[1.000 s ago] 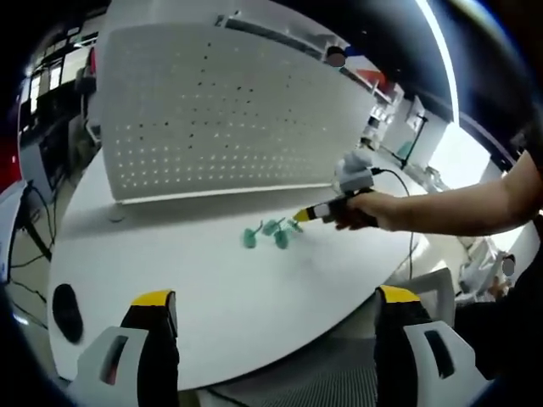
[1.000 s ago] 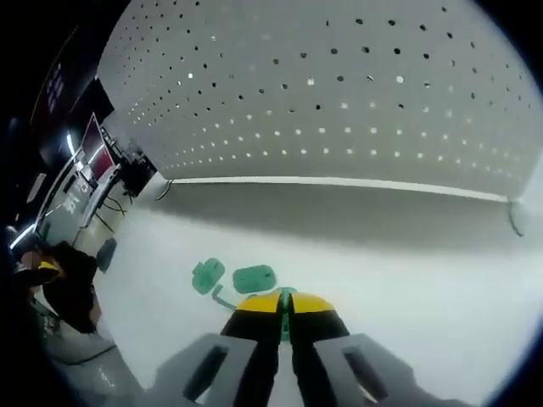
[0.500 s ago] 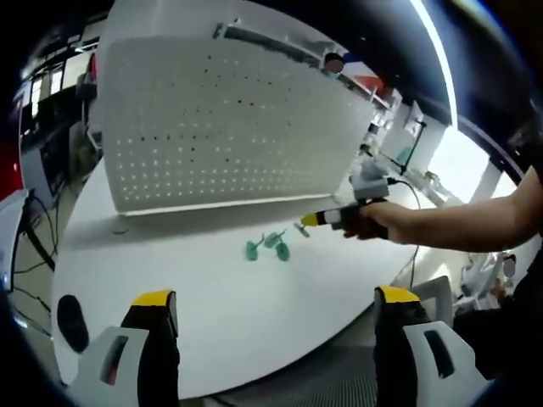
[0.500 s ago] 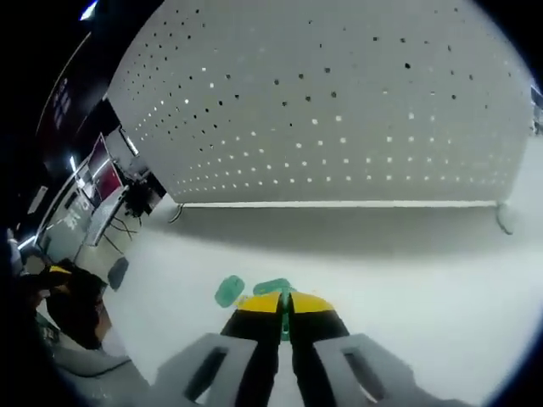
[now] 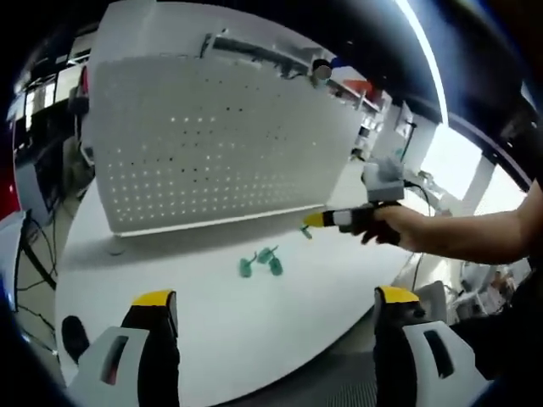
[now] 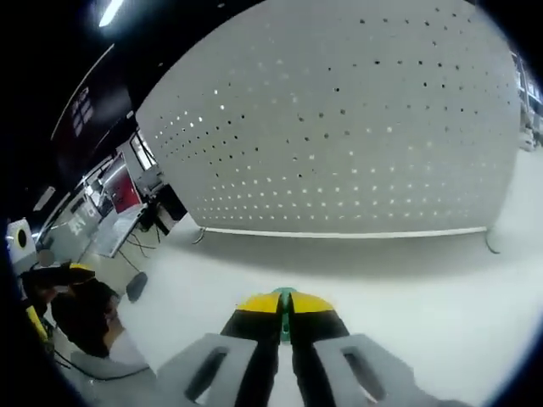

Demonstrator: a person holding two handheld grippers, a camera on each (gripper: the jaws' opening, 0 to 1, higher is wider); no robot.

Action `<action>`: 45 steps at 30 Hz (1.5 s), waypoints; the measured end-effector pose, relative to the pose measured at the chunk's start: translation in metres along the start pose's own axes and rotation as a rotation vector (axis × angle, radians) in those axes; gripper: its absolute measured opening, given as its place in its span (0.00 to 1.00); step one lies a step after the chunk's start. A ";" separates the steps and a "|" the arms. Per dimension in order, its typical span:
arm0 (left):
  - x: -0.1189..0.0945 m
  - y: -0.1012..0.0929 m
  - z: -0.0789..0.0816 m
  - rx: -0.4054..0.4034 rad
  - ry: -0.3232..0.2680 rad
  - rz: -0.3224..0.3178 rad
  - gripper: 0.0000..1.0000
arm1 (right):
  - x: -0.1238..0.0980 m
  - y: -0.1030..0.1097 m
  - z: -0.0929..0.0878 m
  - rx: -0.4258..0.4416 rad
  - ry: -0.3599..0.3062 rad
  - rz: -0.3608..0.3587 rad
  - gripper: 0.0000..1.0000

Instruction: Insert the hook assembly into the mounting plate slot until the hook locks in place.

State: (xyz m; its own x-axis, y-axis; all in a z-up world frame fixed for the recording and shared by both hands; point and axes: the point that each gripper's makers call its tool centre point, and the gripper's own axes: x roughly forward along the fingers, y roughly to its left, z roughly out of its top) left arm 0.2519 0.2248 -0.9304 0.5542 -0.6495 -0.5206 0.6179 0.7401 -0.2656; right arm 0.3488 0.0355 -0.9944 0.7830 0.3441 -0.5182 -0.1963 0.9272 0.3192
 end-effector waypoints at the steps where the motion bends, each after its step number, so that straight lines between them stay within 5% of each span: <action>1: 0.001 -0.001 0.002 0.000 -0.002 -0.004 0.97 | -0.003 0.003 0.003 -0.001 -0.008 0.006 0.00; 12: 0.004 -0.013 0.013 0.010 -0.014 -0.054 0.92 | -0.026 0.056 0.029 -0.002 -0.092 0.120 0.00; 27: 0.012 -0.026 0.025 -0.086 -0.044 -0.134 0.89 | -0.058 0.147 0.048 0.050 -0.176 0.336 0.00; 33: 0.015 -0.033 0.031 -0.095 -0.060 -0.168 0.88 | -0.072 0.171 0.053 0.049 -0.206 0.402 0.00; 45: 0.019 -0.049 0.027 -0.081 -0.037 -0.238 0.66 | -0.085 0.197 0.050 0.014 -0.199 0.461 0.00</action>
State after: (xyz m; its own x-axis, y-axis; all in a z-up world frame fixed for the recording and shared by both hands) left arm 0.2473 0.1709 -0.9055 0.4195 -0.8118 -0.4062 0.6874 0.5763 -0.4419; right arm 0.2728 0.1816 -0.8480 0.7144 0.6813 -0.1598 -0.5415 0.6828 0.4904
